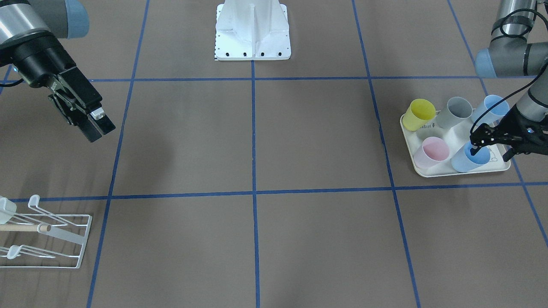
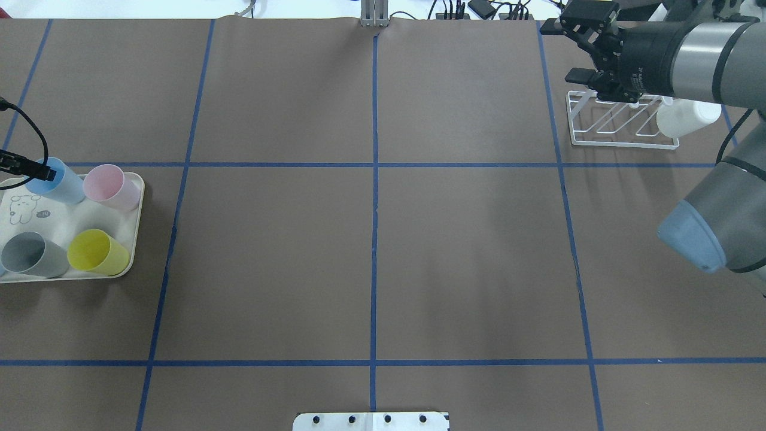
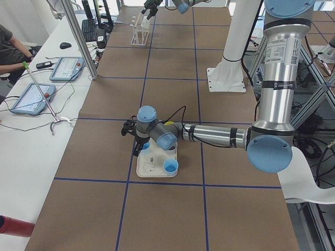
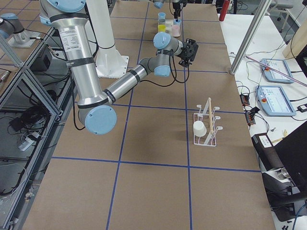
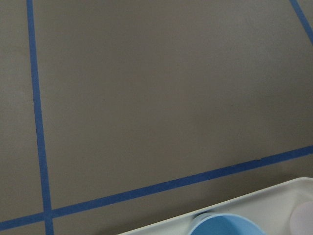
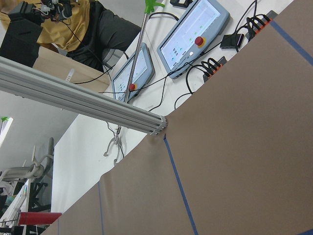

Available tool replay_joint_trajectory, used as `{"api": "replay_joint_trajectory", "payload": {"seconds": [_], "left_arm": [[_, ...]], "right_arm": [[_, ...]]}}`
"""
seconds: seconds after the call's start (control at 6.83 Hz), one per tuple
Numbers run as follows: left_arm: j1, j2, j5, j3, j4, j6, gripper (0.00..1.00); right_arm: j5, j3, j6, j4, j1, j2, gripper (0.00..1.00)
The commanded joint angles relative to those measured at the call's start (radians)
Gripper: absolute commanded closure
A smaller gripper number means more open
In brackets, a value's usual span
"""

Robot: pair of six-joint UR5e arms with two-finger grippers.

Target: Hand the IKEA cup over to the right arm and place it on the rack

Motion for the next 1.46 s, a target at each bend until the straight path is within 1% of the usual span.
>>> {"api": "replay_joint_trajectory", "payload": {"seconds": [0.0, 0.15, 0.29, 0.44, 0.59, 0.73, 0.88, 1.17, 1.32], "left_arm": [[0.003, -0.002, 0.003, 0.003, -0.001, 0.0, 0.64], [0.006, -0.002, 0.005, 0.007, -0.001, 0.007, 0.77], [0.007, -0.011, 0.003, 0.03, -0.001, 0.023, 0.77], [0.006, -0.017, 0.003, 0.035, -0.001, 0.023, 0.76], [0.006, -0.017, -0.003, 0.029, 0.0, 0.022, 0.78], [0.004, -0.016, -0.004, 0.017, 0.006, 0.025, 0.92], [0.004, -0.014, -0.004, 0.009, 0.01, 0.046, 1.0], [-0.008, -0.001, -0.006, -0.009, 0.014, 0.138, 1.0], [-0.052, -0.004, -0.005, -0.034, 0.067, 0.178, 1.0]], "right_arm": [[-0.001, -0.001, 0.0, 0.0, 0.0, 0.001, 0.0], [0.0, -0.001, 0.0, 0.0, 0.0, 0.001, 0.0], [0.0, -0.003, -0.002, -0.002, 0.0, 0.006, 0.0], [0.0, -0.003, 0.0, -0.002, 0.0, 0.006, 0.0], [-0.001, -0.001, -0.002, -0.002, 0.0, 0.007, 0.0], [-0.001, 0.001, -0.002, 0.0, 0.0, 0.007, 0.0], [-0.001, 0.002, -0.002, 0.0, 0.0, 0.007, 0.0], [0.0, 0.002, -0.002, 0.0, 0.0, 0.007, 0.0], [0.0, 0.002, -0.002, 0.0, 0.0, 0.007, 0.0]]}}
